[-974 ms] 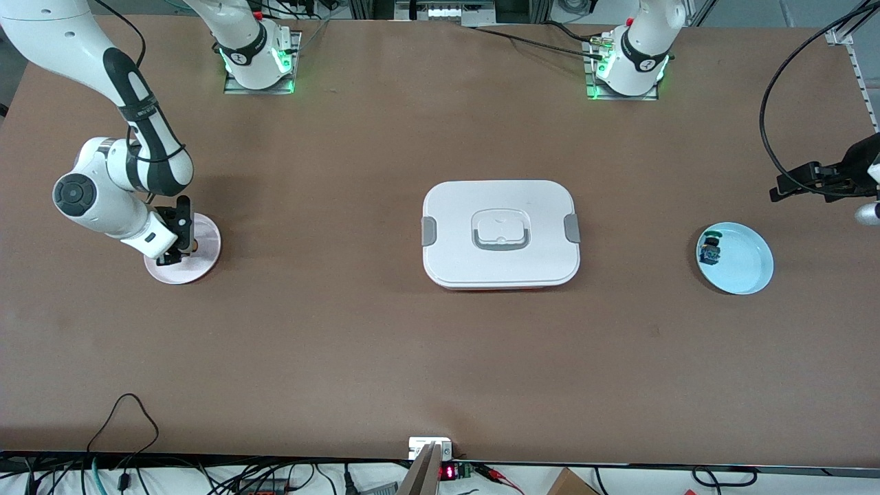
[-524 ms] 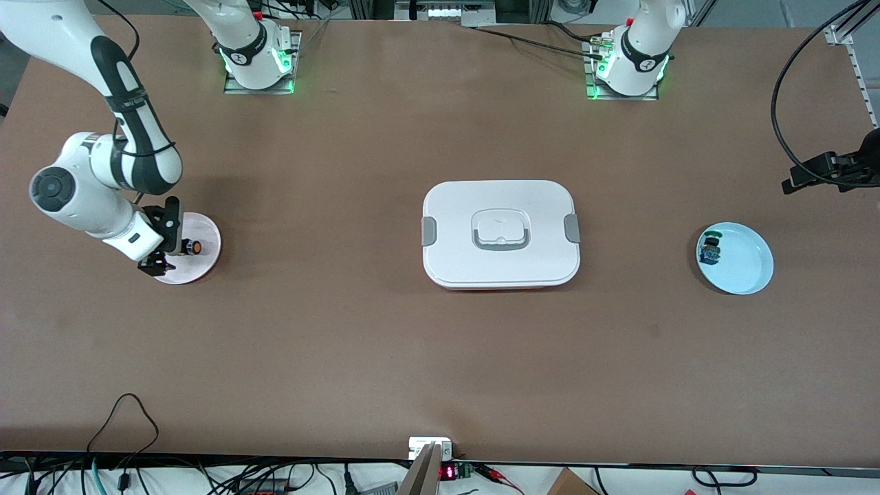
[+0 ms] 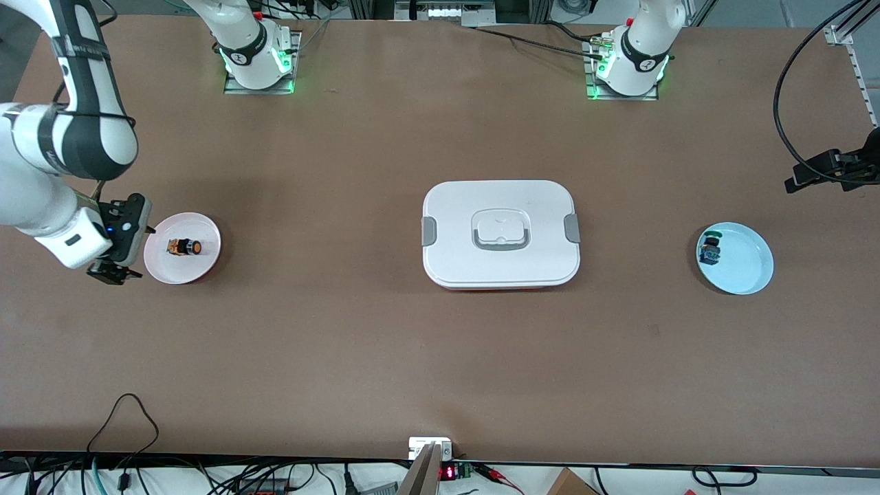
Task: Transfer orange switch to right arm and place
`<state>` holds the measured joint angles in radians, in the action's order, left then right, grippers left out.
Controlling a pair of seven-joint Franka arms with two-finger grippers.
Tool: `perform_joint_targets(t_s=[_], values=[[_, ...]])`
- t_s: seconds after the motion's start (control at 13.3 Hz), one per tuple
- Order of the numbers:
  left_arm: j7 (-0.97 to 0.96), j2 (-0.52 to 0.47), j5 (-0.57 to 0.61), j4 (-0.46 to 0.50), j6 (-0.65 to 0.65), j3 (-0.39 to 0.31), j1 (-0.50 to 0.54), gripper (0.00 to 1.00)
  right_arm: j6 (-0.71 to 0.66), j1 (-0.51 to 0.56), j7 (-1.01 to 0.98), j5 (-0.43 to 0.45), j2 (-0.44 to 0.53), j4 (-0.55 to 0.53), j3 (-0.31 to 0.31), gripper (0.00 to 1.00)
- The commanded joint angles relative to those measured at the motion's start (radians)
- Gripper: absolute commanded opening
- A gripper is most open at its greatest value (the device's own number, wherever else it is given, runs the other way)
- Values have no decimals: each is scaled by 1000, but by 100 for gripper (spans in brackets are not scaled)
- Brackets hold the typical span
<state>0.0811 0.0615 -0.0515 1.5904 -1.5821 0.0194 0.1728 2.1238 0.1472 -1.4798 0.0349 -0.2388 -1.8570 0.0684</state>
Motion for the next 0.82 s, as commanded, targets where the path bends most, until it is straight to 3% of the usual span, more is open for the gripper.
perform_joint_targets(t_s=[0.0,0.22,0.45,0.75], values=[[-14,8,24,-27,22,-1,-4,100,-79,5,223,-59,67,2,16,100],[-12,8,22,-29,22,-1,-3,100,-182,5,509,-173,99,13,16,100],[-8,9,21,-29,22,-1,-3,100,-261,-4,782,-175,116,38,17,100],[-9,8,21,-32,22,-1,-4,100,-468,-44,1180,-175,121,117,16,100]])
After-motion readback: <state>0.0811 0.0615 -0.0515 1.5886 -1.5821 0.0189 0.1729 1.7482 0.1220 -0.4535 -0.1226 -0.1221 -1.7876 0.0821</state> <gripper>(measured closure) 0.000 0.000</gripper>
